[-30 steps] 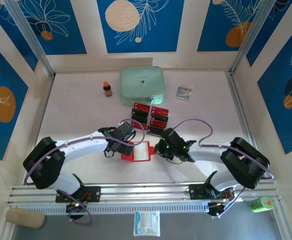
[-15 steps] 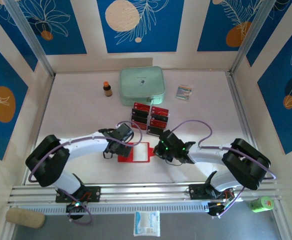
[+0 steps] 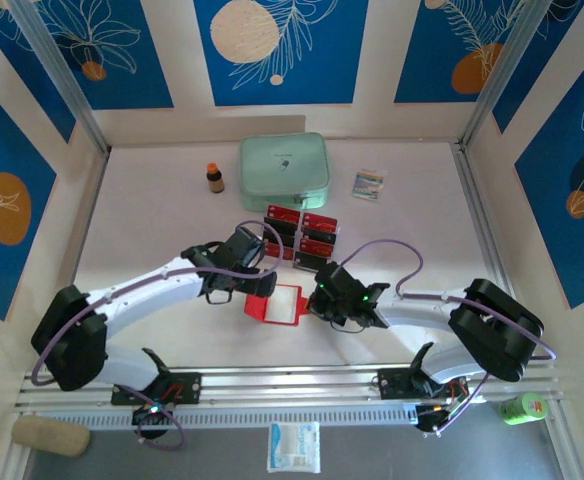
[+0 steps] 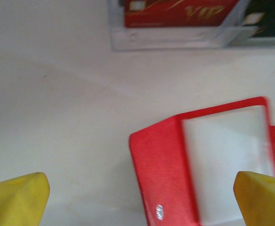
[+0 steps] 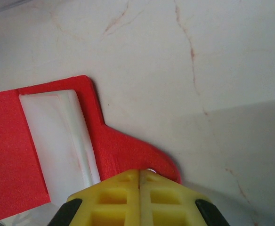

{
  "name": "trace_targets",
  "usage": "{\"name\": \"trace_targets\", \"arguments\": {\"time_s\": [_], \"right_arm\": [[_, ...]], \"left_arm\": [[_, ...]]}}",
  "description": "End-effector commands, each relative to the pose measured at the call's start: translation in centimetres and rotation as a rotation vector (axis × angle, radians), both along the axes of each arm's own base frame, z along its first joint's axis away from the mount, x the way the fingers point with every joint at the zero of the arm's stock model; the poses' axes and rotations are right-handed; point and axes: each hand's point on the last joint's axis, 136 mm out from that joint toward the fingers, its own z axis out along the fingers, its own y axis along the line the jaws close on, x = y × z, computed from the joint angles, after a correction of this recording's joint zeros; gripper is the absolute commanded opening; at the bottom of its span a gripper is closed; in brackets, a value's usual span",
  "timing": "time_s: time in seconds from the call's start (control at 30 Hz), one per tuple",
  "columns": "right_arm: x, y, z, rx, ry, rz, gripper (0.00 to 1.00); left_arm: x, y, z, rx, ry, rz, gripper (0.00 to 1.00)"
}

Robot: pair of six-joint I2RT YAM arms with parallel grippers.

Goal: Put the credit cards into the card holder
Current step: Open the card holder at the bottom-center of the table.

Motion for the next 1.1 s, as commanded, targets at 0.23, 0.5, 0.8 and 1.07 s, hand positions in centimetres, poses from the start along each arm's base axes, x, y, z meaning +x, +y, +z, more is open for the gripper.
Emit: {"name": "trace_targets", "arguments": {"time_s": [0.23,0.5,0.8,1.07], "right_arm": [[0.4,0.1,0.6,-0.003,-0.014,-0.016,0.04],[0.5,0.1,0.4,-0.005,-0.008,-0.02,0.04],[1.2,-0.6,-0.1,-0.015,0.008,-0.044,0.04],[2.0,-1.2,-0.8,-0.012,0.027,-0.06,0.03]], "left_arm": [[-2.0,-7.7,6.2,-0.57,0.137,-0.007,1.0],[-3.2,-7.1,3.1,-0.595,0.202,0.04,1.0],[-3.3,-3.5,-1.7,-0.413,0.136,0.056,1.0],[-2.6,-2.7,-4.6,-0.319,0.099,0.01,1.0]]}}
